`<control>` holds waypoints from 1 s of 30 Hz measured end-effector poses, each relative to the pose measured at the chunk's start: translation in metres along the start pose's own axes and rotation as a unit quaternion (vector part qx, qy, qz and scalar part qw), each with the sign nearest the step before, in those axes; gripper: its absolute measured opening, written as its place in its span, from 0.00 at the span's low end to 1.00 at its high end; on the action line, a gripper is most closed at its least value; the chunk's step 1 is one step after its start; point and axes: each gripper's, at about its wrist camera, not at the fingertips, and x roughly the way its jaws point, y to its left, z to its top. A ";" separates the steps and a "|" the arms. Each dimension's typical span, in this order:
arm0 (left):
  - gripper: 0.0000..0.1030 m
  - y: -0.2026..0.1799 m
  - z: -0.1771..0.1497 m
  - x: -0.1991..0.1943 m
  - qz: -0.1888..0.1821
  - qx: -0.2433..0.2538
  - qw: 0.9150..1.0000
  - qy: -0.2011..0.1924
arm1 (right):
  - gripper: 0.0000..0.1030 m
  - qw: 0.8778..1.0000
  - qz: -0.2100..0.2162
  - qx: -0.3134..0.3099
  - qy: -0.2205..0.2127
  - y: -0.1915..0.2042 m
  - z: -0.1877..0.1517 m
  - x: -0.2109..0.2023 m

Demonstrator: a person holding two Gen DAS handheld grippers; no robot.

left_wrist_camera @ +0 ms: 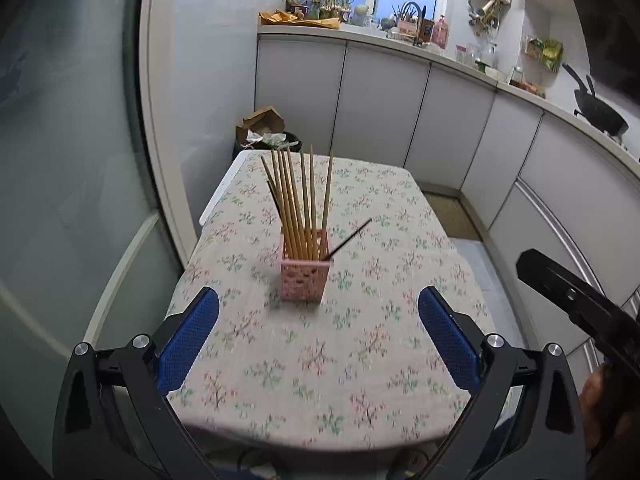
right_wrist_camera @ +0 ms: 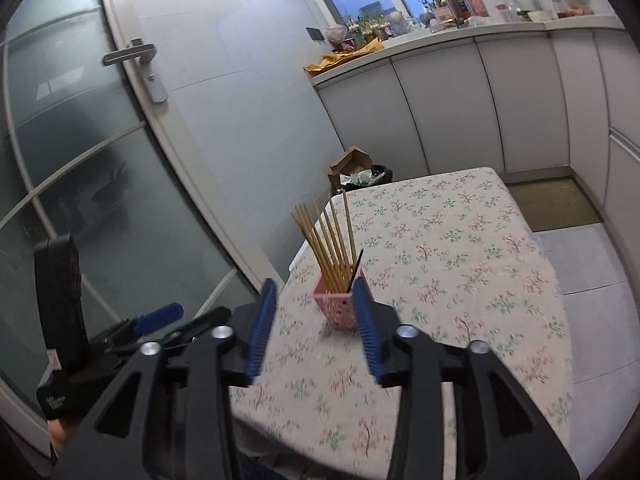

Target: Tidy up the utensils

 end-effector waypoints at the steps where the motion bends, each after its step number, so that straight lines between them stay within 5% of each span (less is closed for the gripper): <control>1: 0.93 -0.004 -0.005 -0.007 0.006 0.002 1.000 0.003 | 0.55 1.000 -0.011 -0.014 -0.003 0.006 -0.003 -0.011; 9: 0.93 -0.028 -0.017 -0.050 0.064 0.033 0.997 -0.027 | 0.87 0.994 -0.056 -0.085 -0.035 0.039 -0.006 -0.075; 30: 0.93 -0.032 -0.009 -0.114 0.057 0.024 0.996 -0.064 | 0.93 0.995 -0.090 -0.052 -0.008 0.045 0.004 -0.103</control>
